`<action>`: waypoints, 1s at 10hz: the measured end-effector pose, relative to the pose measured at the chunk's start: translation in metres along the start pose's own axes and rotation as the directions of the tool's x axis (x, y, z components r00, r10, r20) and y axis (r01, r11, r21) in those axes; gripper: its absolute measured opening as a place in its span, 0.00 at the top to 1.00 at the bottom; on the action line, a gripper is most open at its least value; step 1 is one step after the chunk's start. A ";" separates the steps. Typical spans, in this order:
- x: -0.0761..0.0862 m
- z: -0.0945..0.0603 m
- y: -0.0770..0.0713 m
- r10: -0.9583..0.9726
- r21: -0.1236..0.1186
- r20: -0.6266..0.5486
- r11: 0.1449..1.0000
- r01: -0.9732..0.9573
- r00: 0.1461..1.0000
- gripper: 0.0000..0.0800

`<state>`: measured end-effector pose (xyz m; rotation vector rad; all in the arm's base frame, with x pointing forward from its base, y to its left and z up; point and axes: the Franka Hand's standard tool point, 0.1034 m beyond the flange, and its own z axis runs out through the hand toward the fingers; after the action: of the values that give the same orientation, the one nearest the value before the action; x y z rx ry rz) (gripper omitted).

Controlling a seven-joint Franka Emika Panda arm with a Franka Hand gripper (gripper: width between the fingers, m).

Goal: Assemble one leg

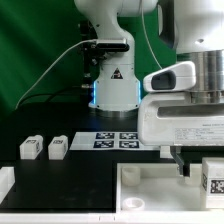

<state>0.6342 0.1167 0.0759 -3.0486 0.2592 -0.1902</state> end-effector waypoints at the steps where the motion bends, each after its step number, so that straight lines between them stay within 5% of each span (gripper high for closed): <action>1: -0.001 0.001 0.001 0.010 0.000 0.001 1.000 -0.010 1.000 0.19; 3: -0.001 0.001 0.001 0.065 0.000 0.001 0.998 -0.065 0.998 0.22; 4: -0.001 0.001 0.001 0.114 0.000 0.001 0.993 -0.114 0.993 0.44; 5: -0.001 0.001 0.000 0.218 0.001 0.003 0.976 -0.218 0.976 0.44; 6: -0.001 0.002 0.003 0.368 -0.004 0.003 0.930 -0.367 0.930 0.63; 8: 0.000 0.003 0.006 0.653 -0.021 0.009 0.757 -0.653 0.757 0.63; 10: -0.001 0.003 0.008 0.880 -0.042 0.014 0.475 -0.879 0.475 0.63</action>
Offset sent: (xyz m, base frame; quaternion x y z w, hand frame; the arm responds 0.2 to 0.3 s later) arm 0.0000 0.0000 0.0000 0.0000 0.0000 0.0899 0.9960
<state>0.6329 0.1094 0.0723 -2.4695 1.7704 -0.0487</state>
